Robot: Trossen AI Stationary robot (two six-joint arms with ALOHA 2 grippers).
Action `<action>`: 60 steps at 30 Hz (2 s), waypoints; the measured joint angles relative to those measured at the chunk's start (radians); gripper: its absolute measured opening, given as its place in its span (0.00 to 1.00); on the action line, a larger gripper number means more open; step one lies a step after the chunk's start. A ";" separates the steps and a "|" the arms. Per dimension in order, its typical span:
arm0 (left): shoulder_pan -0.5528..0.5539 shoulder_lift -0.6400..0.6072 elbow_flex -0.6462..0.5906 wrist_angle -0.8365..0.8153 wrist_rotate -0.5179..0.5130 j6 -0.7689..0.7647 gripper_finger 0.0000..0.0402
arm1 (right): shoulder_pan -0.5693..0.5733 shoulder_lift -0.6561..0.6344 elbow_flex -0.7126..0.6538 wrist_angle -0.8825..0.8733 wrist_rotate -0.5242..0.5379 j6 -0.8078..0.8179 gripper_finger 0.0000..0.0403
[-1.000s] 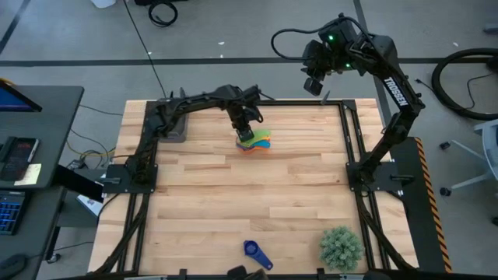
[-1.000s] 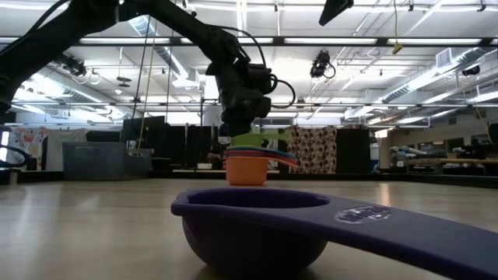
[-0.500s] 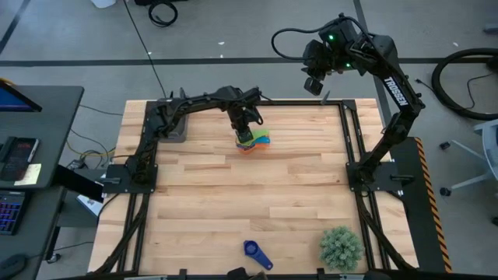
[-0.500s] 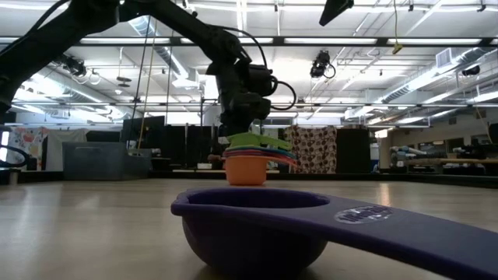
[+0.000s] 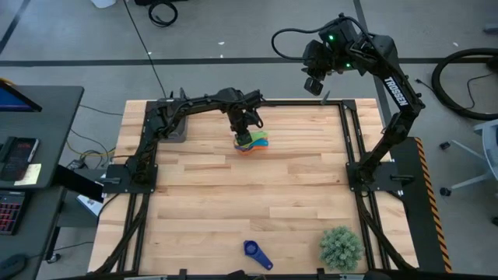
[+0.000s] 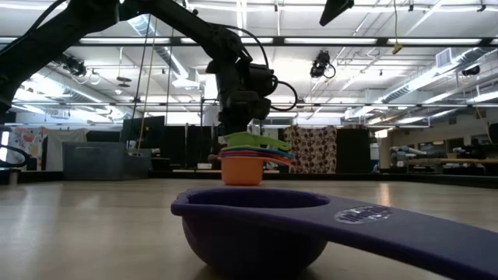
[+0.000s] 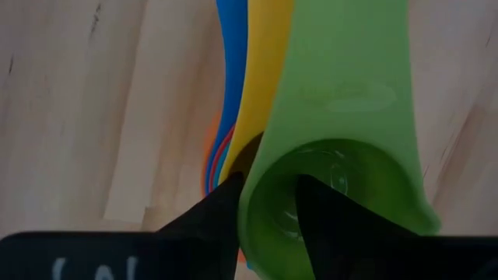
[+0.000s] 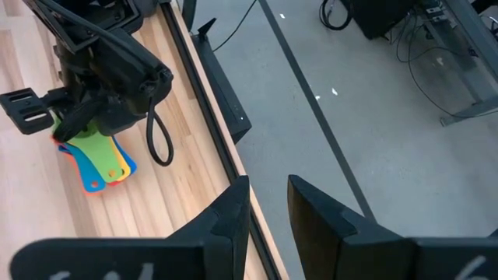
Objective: Nest measuring cups in basket
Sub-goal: Stack the green measuring cup on top of the yellow measuring cup, then stack the violet measuring cup on top of the green measuring cup
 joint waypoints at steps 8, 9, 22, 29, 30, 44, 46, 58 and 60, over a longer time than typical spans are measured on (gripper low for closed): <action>0.000 -0.001 0.008 -0.044 -0.003 0.014 0.31 | 0.000 0.000 0.000 0.000 0.000 0.000 0.23; 0.000 -0.001 0.015 -0.061 -0.006 0.023 0.31 | 0.000 0.000 0.000 0.000 0.000 0.000 0.23; 0.000 -0.001 0.128 -0.094 -0.070 0.082 0.31 | 0.000 -0.001 0.000 0.000 0.000 0.000 0.23; 0.018 -0.001 0.189 -0.136 -0.075 0.051 0.31 | 0.000 -0.001 0.000 -0.009 -0.009 0.000 0.23; 0.022 -0.001 0.206 -0.155 -0.076 0.050 0.31 | 0.000 -0.001 0.000 -0.011 -0.025 0.000 0.23; 0.060 -0.145 0.428 -0.436 -0.059 -0.022 0.31 | 0.000 -0.001 0.000 -0.103 -0.133 0.001 0.23; 0.060 -0.193 0.427 -0.454 -0.061 -0.047 0.31 | 0.000 -0.001 0.000 -0.130 -0.136 0.001 0.23; 0.040 -0.497 0.427 -0.454 -0.084 -0.207 0.31 | 0.090 -0.002 -0.102 -0.131 -0.295 0.000 0.24; 0.032 -0.534 0.427 -0.458 -0.086 -0.207 0.31 | 0.120 -0.002 -0.140 -0.128 -0.298 0.000 0.25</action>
